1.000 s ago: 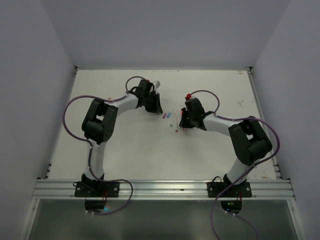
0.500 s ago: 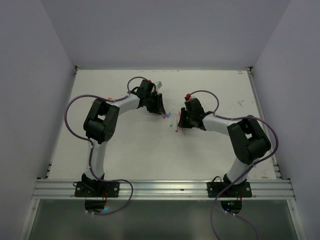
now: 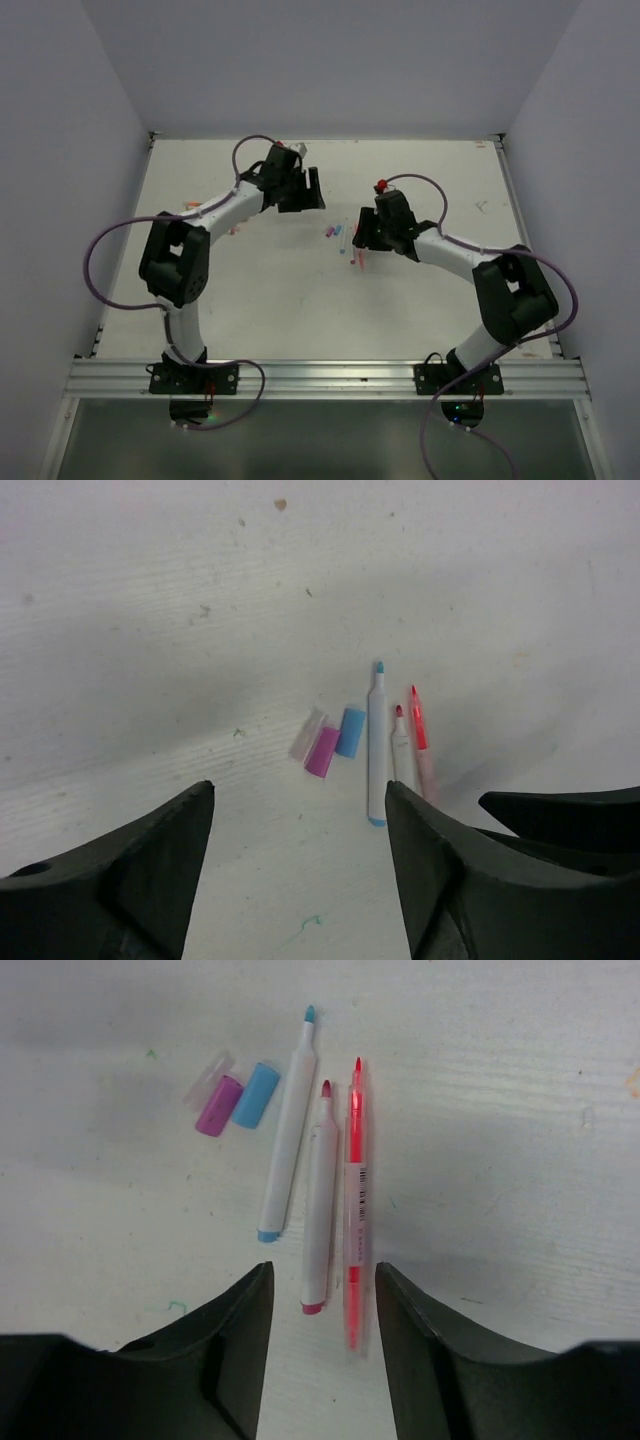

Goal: Open the pen caps

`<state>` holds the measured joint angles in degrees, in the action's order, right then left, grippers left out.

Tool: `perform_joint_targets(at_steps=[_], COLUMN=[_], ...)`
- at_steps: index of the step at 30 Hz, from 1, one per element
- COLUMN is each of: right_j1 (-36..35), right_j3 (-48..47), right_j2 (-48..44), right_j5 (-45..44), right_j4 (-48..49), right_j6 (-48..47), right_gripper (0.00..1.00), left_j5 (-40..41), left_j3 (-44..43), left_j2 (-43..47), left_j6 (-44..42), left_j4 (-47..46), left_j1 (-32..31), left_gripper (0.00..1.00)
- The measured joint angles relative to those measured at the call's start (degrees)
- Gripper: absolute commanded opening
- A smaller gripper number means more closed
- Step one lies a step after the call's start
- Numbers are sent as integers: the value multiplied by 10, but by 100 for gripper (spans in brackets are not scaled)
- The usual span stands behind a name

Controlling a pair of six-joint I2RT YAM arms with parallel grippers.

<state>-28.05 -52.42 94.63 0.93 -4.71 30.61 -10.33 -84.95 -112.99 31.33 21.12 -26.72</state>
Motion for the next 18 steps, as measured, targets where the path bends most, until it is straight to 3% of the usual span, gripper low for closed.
perform_joint_targets(at_steps=[6,8,12,18], right_j1=[0,0,0,0], right_j3=[-13,-21,-24,-13], right_j2=[-110,-148,-216,-305], right_j5=[-19,-29,-45,-71], right_j4=[-36,-48,-65,-84], right_j6=[-15,-24,-41,-62], right_gripper=[80,86,97,98], left_j5=[73,97,156,245], left_j3=[36,61,124,181], left_j2=[142,185,246,275], left_j6=[40,56,89,148], left_j4=[24,29,48,99], left_j1=[29,56,118,198], left_gripper=[93,100,100,89])
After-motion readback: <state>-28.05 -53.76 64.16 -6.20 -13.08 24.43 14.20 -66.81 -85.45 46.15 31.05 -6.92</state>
